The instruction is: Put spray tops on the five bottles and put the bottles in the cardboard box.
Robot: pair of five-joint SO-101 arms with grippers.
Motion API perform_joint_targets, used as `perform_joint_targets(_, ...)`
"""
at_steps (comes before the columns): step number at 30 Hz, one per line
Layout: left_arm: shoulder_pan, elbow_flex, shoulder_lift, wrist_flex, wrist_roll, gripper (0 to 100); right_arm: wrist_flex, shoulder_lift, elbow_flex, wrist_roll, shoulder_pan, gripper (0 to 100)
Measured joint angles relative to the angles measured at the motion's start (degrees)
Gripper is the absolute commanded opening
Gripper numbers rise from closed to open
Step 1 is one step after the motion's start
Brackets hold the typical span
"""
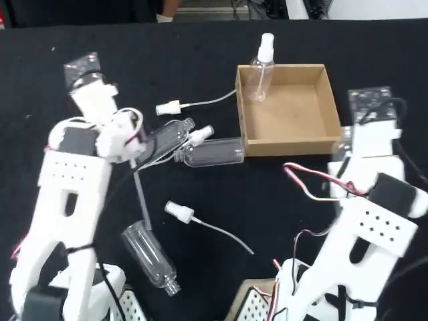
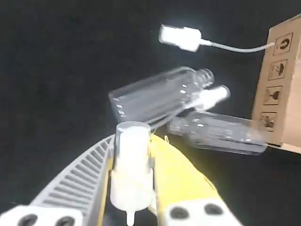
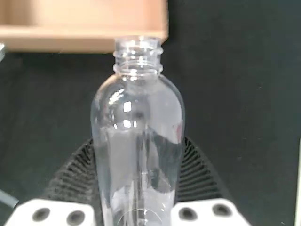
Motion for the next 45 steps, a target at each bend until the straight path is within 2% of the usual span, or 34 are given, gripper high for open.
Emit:
perform_joint_targets(3,-2.9,0.0,-4.1,1.1,-6.5,3,4.3,-0.8,0.1,-2.2,-6.9,1.1)
perform_joint_targets(9,-4.8,-0.1,-10.5,1.1,-18.3,3,5.5,-7.5,0.0,-12.9,-22.7,1.1)
perform_joint_targets(12,-4.7,-0.1,-11.9,-2.0,-19.2,3,-0.2,-11.3,2.7,-19.0,-32.7,1.1)
perform_joint_targets(15,-4.7,1.7,-12.5,-8.5,-17.9,3,-9.4,-13.8,8.5,-23.2,-42.3,1.1)
perform_joint_targets(18,-4.7,3.9,-12.6,-16.2,-15.6,3,-21.5,-14.9,15.7,-26.1,-47.9,1.1)
perform_joint_targets(23,-4.7,5.2,-12.6,-30.4,-11.1,3,-41.4,-15.1,28.0,-29.8,-49.5,1.1)
perform_joint_targets(26,-4.7,5.1,-12.6,-35.9,-9.3,3,-49.6,-15.1,33.2,-31.6,-50.1,1.1)
perform_joint_targets(36,7.4,-5.1,-12.6,-37.8,-8.5,3,-65.2,-15.1,44.2,-31.8,-51.3,1.1)
perform_joint_targets(45,12.6,-9.7,-12.6,-40.0,-8.5,3,-68.9,-15.1,46.2,-31.8,-51.4,1.1)
